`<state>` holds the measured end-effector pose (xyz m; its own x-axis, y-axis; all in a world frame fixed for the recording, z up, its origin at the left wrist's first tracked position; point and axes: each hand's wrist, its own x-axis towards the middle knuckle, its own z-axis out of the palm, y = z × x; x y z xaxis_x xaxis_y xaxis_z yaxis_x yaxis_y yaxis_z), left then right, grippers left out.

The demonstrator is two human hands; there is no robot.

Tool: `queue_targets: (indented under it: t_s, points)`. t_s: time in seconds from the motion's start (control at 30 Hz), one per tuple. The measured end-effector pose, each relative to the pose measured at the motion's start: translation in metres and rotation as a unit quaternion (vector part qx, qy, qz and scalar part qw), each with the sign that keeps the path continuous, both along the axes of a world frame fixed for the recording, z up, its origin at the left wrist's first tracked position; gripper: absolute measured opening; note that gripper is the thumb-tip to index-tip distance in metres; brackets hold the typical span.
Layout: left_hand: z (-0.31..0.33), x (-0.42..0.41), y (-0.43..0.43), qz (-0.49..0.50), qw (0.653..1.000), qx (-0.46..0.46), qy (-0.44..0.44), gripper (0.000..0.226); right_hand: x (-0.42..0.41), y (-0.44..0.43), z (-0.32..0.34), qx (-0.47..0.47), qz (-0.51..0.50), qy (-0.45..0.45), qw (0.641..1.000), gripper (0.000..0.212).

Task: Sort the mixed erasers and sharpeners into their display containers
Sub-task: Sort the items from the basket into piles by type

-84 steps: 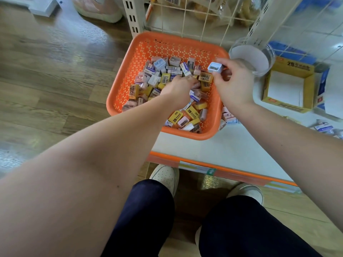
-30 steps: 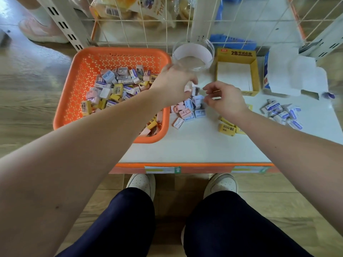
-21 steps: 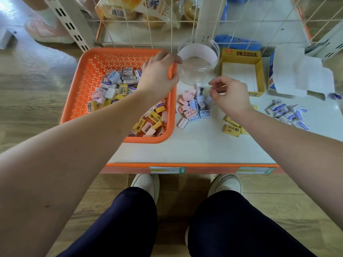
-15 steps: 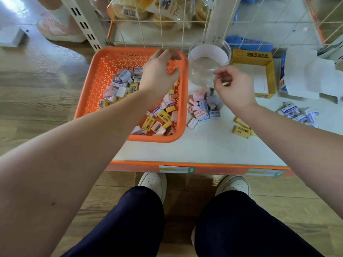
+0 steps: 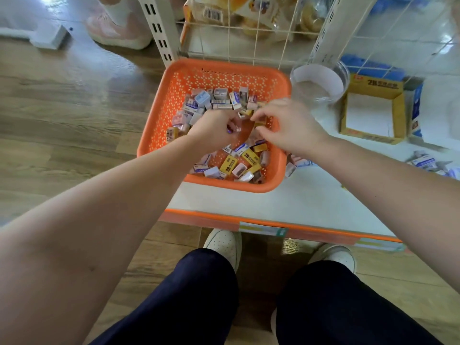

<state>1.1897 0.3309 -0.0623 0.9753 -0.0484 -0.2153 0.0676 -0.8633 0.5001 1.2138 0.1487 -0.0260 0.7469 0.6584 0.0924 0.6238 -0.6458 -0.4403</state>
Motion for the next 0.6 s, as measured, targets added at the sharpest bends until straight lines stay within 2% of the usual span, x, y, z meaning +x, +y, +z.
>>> queue_targets:
  t_s: [0.17,0.3,0.37,0.43,0.6]
  points:
    - [-0.006,-0.007,0.006,-0.078,0.995,0.062,0.021,0.024,0.004,0.005,0.003,-0.151,0.061,0.011,0.987,0.015]
    - [-0.004,-0.005,-0.001,-0.137,0.981,0.133,0.036,0.041,0.005,0.017,0.013,-0.344,0.130,0.034,0.929,0.013]
    - [-0.005,-0.004,-0.003,-0.150,0.975,0.160,0.038,0.045,0.003,0.024,0.014,-0.404,0.152,0.026,0.902,0.017]
    - [-0.006,-0.005,-0.005,-0.155,0.969,0.189,0.038,0.048,0.002,0.028,0.010,-0.426,0.156,0.013,0.891,0.019]
    - [-0.007,-0.008,-0.015,-0.136,0.969,0.204,0.033,0.044,0.002,0.030,0.001,-0.423,0.135,-0.029,0.896,0.037]
